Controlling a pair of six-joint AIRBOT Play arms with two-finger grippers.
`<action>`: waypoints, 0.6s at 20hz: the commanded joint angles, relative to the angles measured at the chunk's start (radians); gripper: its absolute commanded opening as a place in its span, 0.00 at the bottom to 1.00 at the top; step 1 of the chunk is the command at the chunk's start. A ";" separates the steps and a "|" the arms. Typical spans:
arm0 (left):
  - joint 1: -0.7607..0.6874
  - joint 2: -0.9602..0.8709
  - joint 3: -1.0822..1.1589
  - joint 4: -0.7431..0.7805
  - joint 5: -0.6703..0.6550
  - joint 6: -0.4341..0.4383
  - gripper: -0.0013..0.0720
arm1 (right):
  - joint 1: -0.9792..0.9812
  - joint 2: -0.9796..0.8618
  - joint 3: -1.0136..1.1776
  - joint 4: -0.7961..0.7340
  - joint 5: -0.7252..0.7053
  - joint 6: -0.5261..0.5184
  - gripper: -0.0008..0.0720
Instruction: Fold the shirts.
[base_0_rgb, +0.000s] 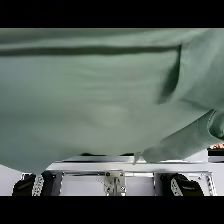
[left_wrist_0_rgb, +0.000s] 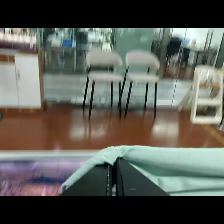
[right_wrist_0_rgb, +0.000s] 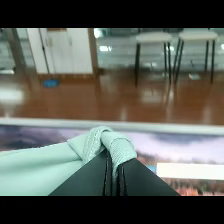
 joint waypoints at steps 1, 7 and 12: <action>0.001 0.004 -0.079 0.161 -0.235 -0.031 0.07 | 0.000 -0.047 -0.008 -0.076 0.192 0.028 0.08; 0.001 -0.074 -0.499 0.187 -0.198 -0.039 0.07 | 0.002 -0.340 -0.286 -0.063 0.122 0.031 0.08; -0.002 -0.360 -0.622 0.138 0.128 -0.029 0.07 | 0.115 -0.713 -0.374 -0.007 -0.343 0.027 0.08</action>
